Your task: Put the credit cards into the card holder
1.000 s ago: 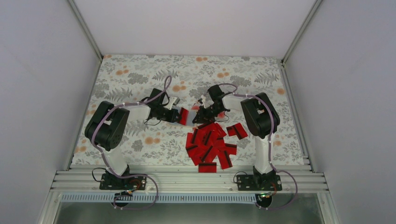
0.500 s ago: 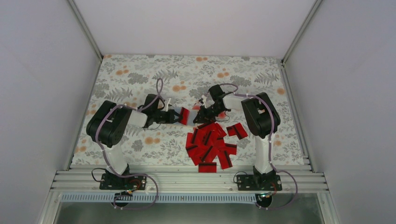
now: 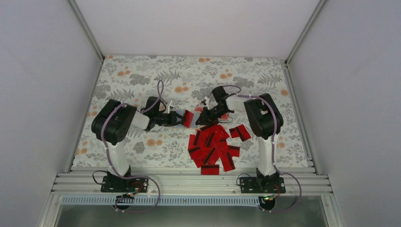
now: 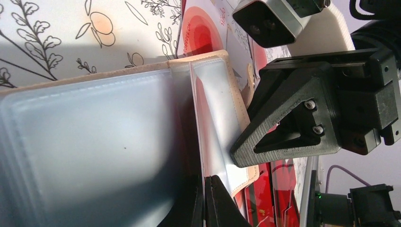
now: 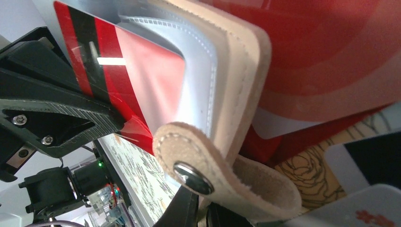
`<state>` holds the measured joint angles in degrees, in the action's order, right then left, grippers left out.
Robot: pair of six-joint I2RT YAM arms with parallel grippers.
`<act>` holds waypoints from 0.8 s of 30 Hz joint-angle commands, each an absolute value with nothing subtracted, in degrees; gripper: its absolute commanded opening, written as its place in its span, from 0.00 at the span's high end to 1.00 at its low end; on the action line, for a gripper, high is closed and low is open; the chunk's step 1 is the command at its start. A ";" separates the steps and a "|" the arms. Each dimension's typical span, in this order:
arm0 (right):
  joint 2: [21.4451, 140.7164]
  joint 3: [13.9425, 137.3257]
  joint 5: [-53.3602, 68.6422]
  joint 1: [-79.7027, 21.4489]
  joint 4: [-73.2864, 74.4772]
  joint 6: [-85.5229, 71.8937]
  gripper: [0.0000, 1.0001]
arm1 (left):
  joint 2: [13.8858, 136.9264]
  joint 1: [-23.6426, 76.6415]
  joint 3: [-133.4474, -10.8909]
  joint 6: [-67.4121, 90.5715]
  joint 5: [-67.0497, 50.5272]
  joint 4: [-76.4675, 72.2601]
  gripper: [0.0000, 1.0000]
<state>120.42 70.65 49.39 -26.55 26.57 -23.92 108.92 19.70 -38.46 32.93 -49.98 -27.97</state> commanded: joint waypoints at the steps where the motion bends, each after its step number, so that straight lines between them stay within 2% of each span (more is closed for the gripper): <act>1: 127.70 68.67 39.51 -28.69 26.34 -24.25 0.96 | 112.66 23.38 -37.38 36.32 -54.51 -29.62 0.98; 7: 128.10 68.96 39.24 -28.73 26.81 -23.82 0.96 | 111.28 22.55 -35.71 37.99 -51.49 -29.37 0.98; 18: 129.50 68.78 40.82 -28.74 26.46 -24.16 0.96 | 109.02 21.79 -29.16 48.83 -46.53 -41.53 0.98; 24: 130.70 69.52 41.35 -28.69 26.85 -24.34 0.96 | 106.21 20.85 -29.36 46.73 -44.15 -36.58 0.98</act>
<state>123.44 71.88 55.24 -26.28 25.96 -23.92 107.33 19.84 -30.09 47.64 -45.50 -40.99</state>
